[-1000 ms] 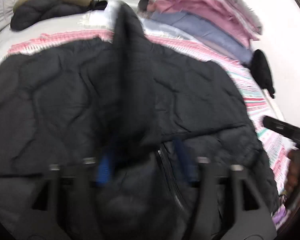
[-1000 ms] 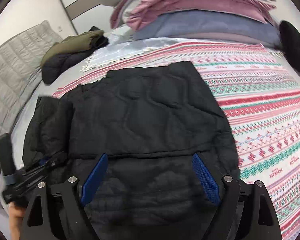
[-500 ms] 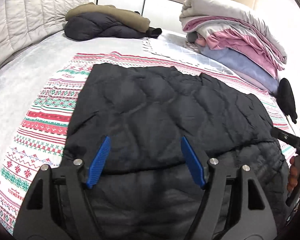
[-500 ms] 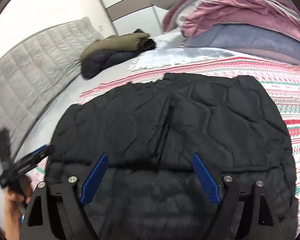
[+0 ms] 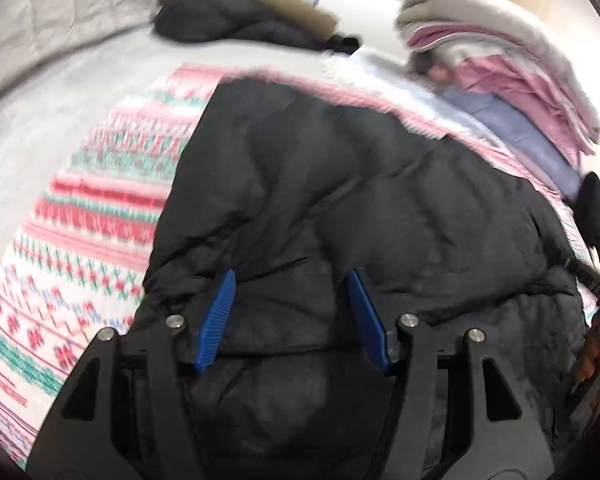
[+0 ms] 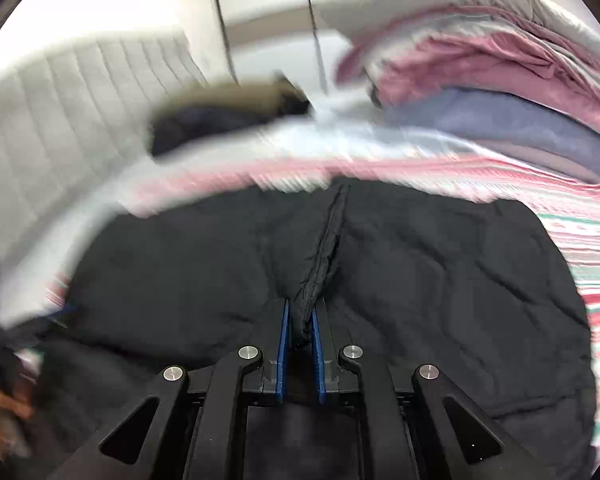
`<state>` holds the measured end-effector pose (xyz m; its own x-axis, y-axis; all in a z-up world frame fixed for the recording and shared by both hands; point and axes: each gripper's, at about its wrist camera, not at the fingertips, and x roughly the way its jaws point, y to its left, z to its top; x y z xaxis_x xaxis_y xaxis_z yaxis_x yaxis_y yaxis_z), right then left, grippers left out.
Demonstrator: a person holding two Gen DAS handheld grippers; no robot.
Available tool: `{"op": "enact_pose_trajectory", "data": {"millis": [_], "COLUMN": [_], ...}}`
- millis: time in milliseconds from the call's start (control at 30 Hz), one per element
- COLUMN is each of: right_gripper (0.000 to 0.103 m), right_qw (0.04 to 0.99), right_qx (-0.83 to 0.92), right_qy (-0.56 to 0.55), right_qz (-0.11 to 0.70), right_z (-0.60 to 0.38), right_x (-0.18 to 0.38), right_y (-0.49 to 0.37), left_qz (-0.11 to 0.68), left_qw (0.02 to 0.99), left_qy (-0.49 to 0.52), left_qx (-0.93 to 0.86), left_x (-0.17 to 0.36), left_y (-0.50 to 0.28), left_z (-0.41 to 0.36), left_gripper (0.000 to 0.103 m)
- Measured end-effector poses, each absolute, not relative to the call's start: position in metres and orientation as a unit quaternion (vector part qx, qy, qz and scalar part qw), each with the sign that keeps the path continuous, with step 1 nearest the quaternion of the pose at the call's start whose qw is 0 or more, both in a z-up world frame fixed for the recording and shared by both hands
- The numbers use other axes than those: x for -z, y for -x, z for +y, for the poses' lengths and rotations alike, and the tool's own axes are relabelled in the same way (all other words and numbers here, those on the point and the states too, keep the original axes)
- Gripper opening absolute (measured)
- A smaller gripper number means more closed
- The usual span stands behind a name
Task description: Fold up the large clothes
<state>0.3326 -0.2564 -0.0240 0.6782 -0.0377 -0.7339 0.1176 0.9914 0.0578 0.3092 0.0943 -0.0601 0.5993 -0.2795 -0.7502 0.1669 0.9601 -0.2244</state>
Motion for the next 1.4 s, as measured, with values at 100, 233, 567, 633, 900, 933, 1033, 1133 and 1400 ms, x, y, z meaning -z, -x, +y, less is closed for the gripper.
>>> {"op": "enact_pose_trajectory", "data": {"millis": [100, 233, 567, 633, 900, 933, 1033, 1133, 1400], "right_gripper": [0.013, 0.018, 0.081, 0.082, 0.084, 0.084, 0.085, 0.085, 0.085], "right_qw": [0.901, 0.903, 0.91, 0.91, 0.905, 0.903, 0.897, 0.887, 0.863], "right_qx": [0.068, 0.062, 0.052, 0.057, 0.058, 0.054, 0.033, 0.018, 0.045], "right_qy": [-0.025, -0.031, -0.091, -0.088, -0.09, -0.093, -0.106, -0.14, -0.223], "right_qz": [0.429, 0.423, 0.402, 0.4, 0.413, 0.416, 0.429, 0.44, 0.452], "right_z": [-0.251, -0.251, -0.296, -0.303, -0.326, -0.332, -0.347, -0.365, -0.425], "right_x": [0.047, 0.029, -0.059, -0.073, -0.091, -0.091, -0.087, -0.082, -0.052], "right_y": [-0.339, -0.335, -0.263, -0.242, -0.158, -0.144, -0.114, -0.089, -0.025], "left_qz": [0.432, 0.449, 0.447, 0.438, 0.423, 0.424, 0.43, 0.43, 0.47], "left_qw": [0.89, 0.884, 0.885, 0.888, 0.898, 0.897, 0.893, 0.89, 0.861], "left_qy": [0.075, 0.081, 0.093, 0.105, 0.055, 0.042, 0.013, -0.004, 0.002], "left_qx": [0.123, 0.104, 0.092, 0.095, 0.112, 0.118, 0.134, 0.152, 0.193], "left_x": [0.063, 0.054, -0.011, -0.027, -0.058, -0.058, -0.059, -0.06, -0.023], "left_y": [-0.309, -0.31, -0.26, -0.24, -0.168, -0.159, -0.14, -0.121, -0.09], "left_z": [0.097, 0.098, 0.107, 0.116, 0.135, 0.136, 0.142, 0.151, 0.173], "left_gripper": [0.06, 0.067, 0.097, 0.1, 0.102, 0.102, 0.102, 0.102, 0.102]}}
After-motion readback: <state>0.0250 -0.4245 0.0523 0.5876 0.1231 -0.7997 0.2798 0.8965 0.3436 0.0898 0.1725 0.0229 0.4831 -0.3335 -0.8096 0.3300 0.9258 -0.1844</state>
